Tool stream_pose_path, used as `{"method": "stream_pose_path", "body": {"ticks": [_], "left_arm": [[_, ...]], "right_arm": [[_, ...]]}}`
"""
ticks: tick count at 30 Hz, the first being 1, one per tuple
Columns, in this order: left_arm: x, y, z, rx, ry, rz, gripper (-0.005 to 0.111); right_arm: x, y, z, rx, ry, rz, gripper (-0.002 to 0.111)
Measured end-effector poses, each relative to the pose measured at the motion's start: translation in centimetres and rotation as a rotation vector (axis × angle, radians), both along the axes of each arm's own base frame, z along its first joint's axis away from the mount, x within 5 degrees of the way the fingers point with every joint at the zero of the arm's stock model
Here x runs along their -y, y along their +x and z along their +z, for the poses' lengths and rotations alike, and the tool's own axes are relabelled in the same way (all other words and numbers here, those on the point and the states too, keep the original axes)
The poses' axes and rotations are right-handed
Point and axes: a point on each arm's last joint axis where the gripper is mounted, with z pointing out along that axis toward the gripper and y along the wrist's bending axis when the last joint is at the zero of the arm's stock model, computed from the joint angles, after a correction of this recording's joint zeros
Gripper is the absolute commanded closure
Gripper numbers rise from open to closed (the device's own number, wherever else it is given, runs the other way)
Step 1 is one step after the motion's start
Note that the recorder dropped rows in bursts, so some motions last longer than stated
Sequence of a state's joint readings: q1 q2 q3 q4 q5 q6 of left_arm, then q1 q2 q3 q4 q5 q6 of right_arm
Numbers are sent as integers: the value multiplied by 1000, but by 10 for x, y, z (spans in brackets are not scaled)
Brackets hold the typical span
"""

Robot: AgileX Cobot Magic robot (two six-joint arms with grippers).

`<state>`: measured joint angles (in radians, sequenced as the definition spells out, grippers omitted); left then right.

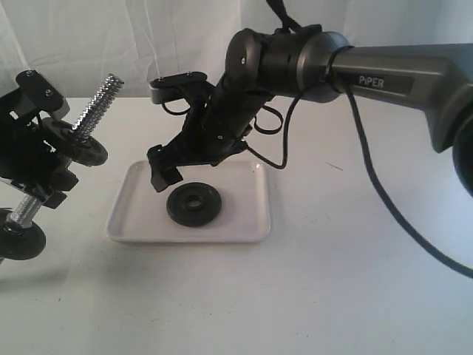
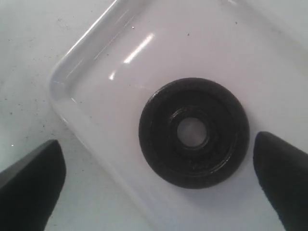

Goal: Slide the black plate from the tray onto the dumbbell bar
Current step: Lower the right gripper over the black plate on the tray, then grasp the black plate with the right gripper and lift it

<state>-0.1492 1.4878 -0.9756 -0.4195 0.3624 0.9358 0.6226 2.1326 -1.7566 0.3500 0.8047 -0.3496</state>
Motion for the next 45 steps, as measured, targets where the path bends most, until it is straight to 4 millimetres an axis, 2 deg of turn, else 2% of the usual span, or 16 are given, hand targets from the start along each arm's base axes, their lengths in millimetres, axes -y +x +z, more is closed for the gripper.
{"method": "stream_pose_path", "body": {"ticks": [9, 26, 37, 45], "left_arm": [[0, -1, 0, -5, 0, -8, 107], [1, -3, 0, -22, -5, -15, 107], [1, -3, 0, -22, -5, -15, 107], [1, -3, 0, -22, -5, -15, 107]], "right_arm": [[-20, 10, -20, 48, -79, 43, 3], [-21, 20, -64, -2, -204, 74, 3], [-22, 23, -64, 25, -200, 70, 3], [-23, 25, -76, 24, -208, 69, 3]]}}
